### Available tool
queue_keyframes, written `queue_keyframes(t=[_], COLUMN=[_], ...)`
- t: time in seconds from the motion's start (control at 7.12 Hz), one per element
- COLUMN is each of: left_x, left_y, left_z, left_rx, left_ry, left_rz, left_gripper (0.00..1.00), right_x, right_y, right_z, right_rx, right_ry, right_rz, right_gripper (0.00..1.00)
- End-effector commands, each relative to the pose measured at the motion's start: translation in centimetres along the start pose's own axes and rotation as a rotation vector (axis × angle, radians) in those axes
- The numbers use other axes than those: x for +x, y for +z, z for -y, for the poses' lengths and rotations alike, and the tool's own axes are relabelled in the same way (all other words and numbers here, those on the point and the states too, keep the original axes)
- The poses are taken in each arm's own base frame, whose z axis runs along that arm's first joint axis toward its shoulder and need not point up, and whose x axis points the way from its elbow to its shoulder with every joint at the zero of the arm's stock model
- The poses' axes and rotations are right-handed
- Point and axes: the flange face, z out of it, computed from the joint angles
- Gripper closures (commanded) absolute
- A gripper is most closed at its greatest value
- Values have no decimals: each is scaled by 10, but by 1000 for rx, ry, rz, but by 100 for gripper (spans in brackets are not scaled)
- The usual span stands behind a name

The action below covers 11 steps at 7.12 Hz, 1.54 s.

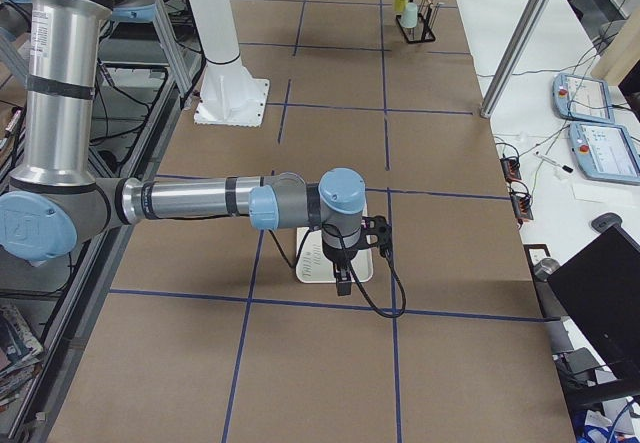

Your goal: Left arm grabs green cup and hands to right arm on tray

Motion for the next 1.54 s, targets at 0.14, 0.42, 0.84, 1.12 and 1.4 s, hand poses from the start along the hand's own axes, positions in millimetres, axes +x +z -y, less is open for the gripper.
queue_keyframes(t=[0.14,0.42,0.84,1.12,1.4], left_x=[57,106,187,207,222], left_y=[-25,12,83,100,119], left_z=[77,97,125,139,163], left_rx=[162,235,380,454,550], left_ry=[-211,-209,-301,-362,-431], left_rz=[-10,80,193,250,220], left_gripper=[0,0,0,0,0], right_x=[-2,-2,-2,-3,-3], right_y=[-2,-2,-2,-2,-2], right_z=[2,3,3,3,3], right_rx=[5,6,6,5,5], right_ry=[-3,-4,-4,-5,-5], right_rz=[1,2,4,4,4], right_gripper=[0,0,0,0,0])
